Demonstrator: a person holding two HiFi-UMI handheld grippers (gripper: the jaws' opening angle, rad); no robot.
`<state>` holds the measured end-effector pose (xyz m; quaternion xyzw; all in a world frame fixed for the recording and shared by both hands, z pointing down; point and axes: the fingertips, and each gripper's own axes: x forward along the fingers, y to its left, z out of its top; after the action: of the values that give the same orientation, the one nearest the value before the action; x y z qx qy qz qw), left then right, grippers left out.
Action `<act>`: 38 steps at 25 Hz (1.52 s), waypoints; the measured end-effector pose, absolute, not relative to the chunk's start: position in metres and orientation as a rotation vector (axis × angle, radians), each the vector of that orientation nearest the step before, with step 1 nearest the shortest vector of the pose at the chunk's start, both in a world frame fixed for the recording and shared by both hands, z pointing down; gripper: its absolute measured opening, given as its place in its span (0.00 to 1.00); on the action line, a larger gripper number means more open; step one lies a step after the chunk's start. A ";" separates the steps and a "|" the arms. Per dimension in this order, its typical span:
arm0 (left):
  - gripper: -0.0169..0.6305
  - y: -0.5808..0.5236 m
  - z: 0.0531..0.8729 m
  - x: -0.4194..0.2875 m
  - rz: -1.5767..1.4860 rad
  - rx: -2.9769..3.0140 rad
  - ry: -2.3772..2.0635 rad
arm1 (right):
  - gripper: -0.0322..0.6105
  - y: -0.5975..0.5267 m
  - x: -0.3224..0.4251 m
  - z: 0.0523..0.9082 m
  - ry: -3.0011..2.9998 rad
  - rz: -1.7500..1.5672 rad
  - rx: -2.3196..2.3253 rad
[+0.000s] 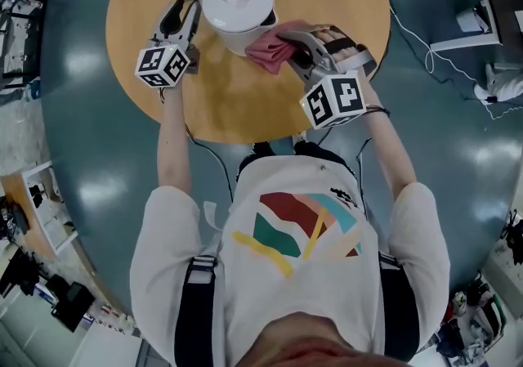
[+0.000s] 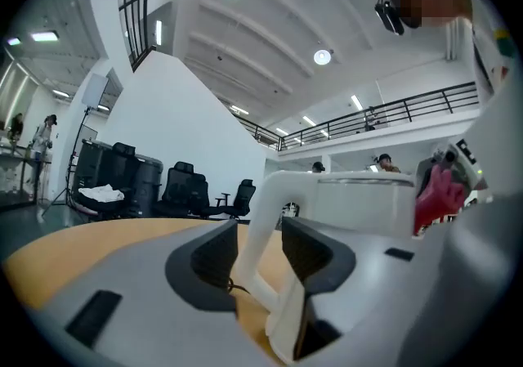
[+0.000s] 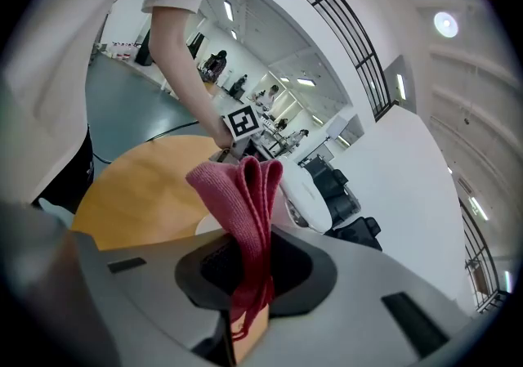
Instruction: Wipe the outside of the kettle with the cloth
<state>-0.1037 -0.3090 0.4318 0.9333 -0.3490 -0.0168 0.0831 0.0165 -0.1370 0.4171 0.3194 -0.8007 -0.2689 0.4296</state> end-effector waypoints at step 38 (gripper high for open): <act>0.34 -0.216 0.356 -0.031 -0.069 2.890 -1.597 | 0.12 -0.173 0.006 0.530 -2.124 -0.931 0.656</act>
<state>-0.0312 -0.2158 0.3559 0.8723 -0.4819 -0.0210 -0.0805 0.0061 -0.1733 0.5301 0.2540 -0.8232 -0.3606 0.3576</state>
